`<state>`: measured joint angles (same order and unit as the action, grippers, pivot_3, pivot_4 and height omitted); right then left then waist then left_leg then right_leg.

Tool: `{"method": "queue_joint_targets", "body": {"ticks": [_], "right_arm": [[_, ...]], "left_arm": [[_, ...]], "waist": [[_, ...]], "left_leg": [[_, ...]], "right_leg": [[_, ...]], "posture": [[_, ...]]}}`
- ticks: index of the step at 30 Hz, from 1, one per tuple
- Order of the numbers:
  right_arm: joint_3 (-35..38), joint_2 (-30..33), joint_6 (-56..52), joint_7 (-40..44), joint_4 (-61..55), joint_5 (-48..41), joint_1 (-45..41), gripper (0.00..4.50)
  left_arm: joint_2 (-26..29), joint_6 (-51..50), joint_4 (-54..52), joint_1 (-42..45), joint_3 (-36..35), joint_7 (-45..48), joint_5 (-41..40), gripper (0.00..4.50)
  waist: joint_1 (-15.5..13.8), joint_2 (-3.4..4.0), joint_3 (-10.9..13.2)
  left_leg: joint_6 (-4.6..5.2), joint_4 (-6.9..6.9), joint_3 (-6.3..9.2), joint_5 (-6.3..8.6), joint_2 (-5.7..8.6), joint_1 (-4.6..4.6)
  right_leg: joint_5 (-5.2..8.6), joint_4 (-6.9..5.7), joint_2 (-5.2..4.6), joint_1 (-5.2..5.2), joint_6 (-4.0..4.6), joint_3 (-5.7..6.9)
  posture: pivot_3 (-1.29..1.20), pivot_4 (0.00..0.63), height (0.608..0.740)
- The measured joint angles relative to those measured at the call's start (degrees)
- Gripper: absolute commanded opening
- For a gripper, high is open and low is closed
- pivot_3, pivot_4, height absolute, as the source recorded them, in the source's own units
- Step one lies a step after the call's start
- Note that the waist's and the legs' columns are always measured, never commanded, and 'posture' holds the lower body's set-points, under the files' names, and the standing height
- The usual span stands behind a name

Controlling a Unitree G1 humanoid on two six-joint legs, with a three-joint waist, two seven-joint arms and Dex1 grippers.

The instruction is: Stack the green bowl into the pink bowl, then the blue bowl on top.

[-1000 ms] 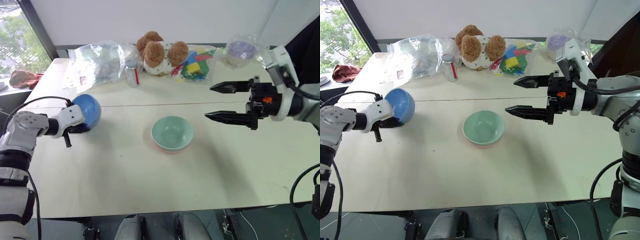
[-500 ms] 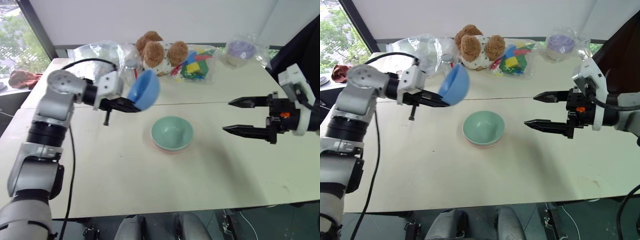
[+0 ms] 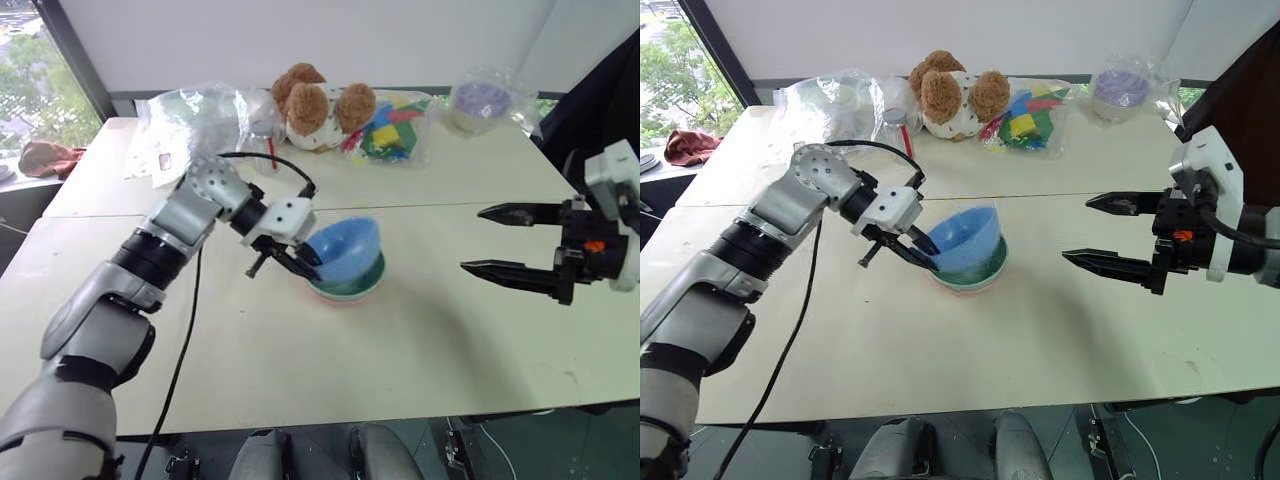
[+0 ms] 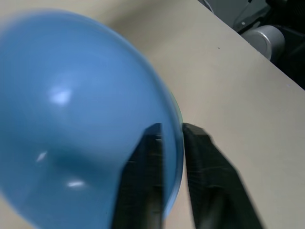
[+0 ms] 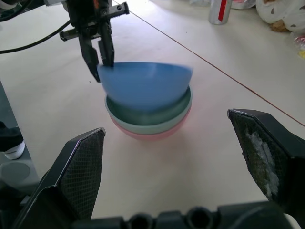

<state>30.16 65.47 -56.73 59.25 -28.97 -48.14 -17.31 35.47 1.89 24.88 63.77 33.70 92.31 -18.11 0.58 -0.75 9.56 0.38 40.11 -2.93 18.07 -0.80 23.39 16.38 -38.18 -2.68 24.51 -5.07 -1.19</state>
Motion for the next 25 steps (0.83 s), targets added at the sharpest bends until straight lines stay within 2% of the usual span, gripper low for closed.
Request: {"method": "queue_joint_targets", "body": {"ticks": [5, 9, 15, 20, 25], "right_arm": [[0.1, 0.9, -0.1, -0.7, 0.0, -0.5, 0.5, 4.50], [0.0, 1.1, 0.3, -0.7, 0.1, -0.5, 0.4, 4.50], [-2.8, 2.4, 2.6, 0.3, 1.5, 0.6, 0.4, 4.50], [-8.6, 2.6, 5.4, 1.8, 3.5, 2.1, -1.2, 4.50], [-12.5, 2.6, 7.5, 2.9, 5.5, 3.1, -4.0, 4.50]], "left_arm": [[-2.0, 1.4, 2.9, 0.0, -1.1, 0.0, 0.7, 4.45], [-2.5, -1.4, 4.1, 0.5, -7.0, -0.7, 0.6, 4.45], [7.5, -13.7, -3.5, -0.8, -19.0, -1.5, -3.3, 4.45], [15.7, -25.6, -14.1, -12.6, -29.0, -6.6, -8.0, 4.45], [20.1, -34.4, -25.4, -25.6, -38.6, -12.5, -12.8, 4.45]], "waist": [[0.0, 0.00, 0.0], [0.1, -0.02, 0.0], [0.4, 0.03, 0.0], [0.3, 0.01, 0.0], [0.1, -0.01, 0.0]], "left_leg": [[0.00, 0.00, 0.01, 0.00, 0.00, 0.00], [0.00, 0.00, 0.02, 0.00, 0.01, 0.01], [0.01, -0.06, 0.05, 0.01, -0.07, -0.03], [0.00, 0.01, 0.03, 0.00, -0.06, -0.02], [0.01, 0.01, 0.07, 0.01, -0.03, -0.02]], "right_leg": [[0.00, 0.01, 0.01, 0.00, 0.00, 0.02], [0.00, 0.01, 0.02, 0.00, 0.00, 0.03], [0.01, 0.00, 0.07, 0.01, -0.01, 0.02], [0.01, 0.00, -0.10, -0.01, -0.01, 0.01], [0.01, 0.06, -0.20, -0.07, -0.01, 0.09]], "posture": [[0.00, 0.150, 0.740], [0.00, 0.150, 0.740], [0.00, 0.150, 0.740], [0.00, 0.150, 0.740], [0.00, 0.150, 0.740]]}}
